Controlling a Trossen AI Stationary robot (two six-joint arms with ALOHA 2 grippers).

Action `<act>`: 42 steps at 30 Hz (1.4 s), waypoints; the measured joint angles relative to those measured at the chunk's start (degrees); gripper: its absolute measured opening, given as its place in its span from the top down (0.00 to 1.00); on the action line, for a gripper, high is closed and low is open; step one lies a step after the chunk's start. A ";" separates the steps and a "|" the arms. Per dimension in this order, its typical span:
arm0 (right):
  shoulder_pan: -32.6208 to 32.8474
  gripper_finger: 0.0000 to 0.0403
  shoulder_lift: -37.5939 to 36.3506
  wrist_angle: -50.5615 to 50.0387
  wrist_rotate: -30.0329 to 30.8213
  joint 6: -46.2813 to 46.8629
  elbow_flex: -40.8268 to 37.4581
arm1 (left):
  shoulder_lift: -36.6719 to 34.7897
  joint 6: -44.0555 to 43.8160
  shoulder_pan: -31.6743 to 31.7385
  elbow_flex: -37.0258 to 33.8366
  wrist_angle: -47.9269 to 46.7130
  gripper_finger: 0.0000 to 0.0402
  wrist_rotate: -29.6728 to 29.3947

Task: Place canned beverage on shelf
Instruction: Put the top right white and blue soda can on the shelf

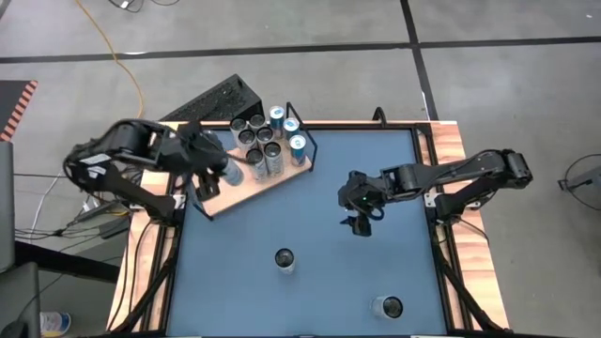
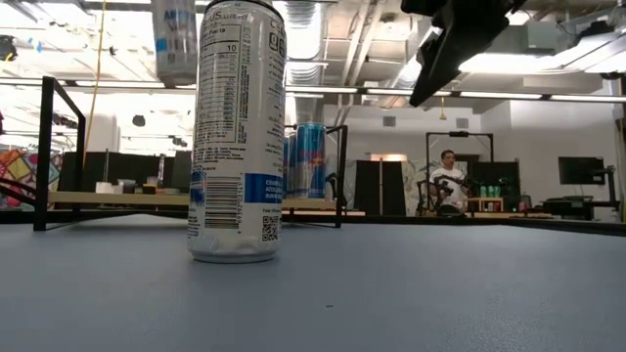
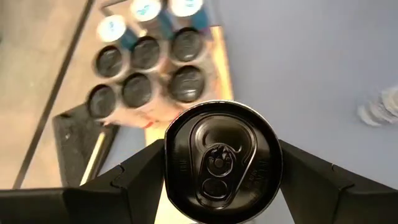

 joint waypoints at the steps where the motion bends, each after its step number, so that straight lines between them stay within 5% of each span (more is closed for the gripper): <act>1: 0.00 0.19 0.09 0.01 -0.01 -0.26 0.01 | -0.67 0.12 1.38 -0.88 0.17 0.37 -0.14; 13: -0.07 0.19 0.22 -0.47 -0.02 -1.52 -0.02 | -8.75 11.10 22.76 -12.98 4.66 0.35 6.39; 20: -0.07 0.19 0.22 -0.34 -0.02 -2.13 -0.02 | -12.63 20.72 33.16 -22.85 13.01 0.34 20.11; 26: -0.04 0.19 0.22 -0.44 -0.02 -2.13 -0.02 | -11.69 30.71 39.97 -30.34 14.85 0.34 26.29; 29: -0.04 0.19 0.22 -0.48 -0.02 -2.13 -0.02 | -11.02 37.12 42.12 -31.90 17.94 0.34 30.65; 42: -0.04 0.19 0.22 -1.11 -0.02 -1.95 -0.02 | -7.22 49.83 53.73 -32.73 23.10 0.34 33.23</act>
